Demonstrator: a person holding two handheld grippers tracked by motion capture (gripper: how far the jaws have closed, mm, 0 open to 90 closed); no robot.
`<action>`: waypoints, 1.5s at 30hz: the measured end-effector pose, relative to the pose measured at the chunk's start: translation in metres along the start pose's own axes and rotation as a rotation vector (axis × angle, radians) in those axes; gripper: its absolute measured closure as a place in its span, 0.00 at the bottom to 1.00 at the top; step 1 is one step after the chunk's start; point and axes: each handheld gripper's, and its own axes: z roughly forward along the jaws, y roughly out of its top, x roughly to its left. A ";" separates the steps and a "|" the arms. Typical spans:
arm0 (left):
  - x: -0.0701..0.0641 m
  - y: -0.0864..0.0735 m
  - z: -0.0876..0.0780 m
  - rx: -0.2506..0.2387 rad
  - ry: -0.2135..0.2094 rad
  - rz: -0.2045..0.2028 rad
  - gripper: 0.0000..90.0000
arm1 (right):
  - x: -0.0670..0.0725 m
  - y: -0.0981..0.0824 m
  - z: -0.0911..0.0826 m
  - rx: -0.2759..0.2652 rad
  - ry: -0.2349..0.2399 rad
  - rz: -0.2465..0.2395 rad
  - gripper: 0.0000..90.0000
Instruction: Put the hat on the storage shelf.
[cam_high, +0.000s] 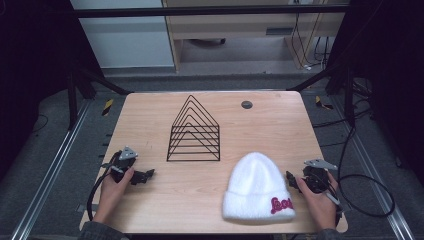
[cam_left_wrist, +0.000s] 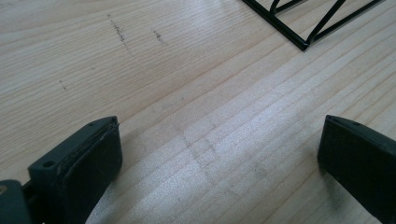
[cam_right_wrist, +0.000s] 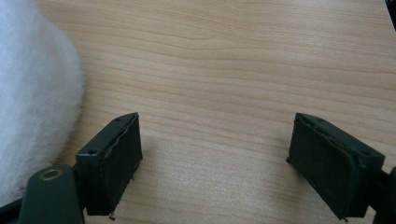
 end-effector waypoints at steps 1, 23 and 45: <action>0.000 0.000 0.000 0.000 0.000 0.000 0.00 | 0.000 0.000 0.000 0.000 0.000 0.002 0.19; 0.000 0.000 0.000 0.000 0.000 0.000 0.00 | 0.064 0.102 -0.014 0.137 0.186 -0.272 0.32; 0.000 0.000 0.000 0.000 0.000 0.001 0.00 | 0.100 0.107 0.046 0.287 0.242 -0.296 0.47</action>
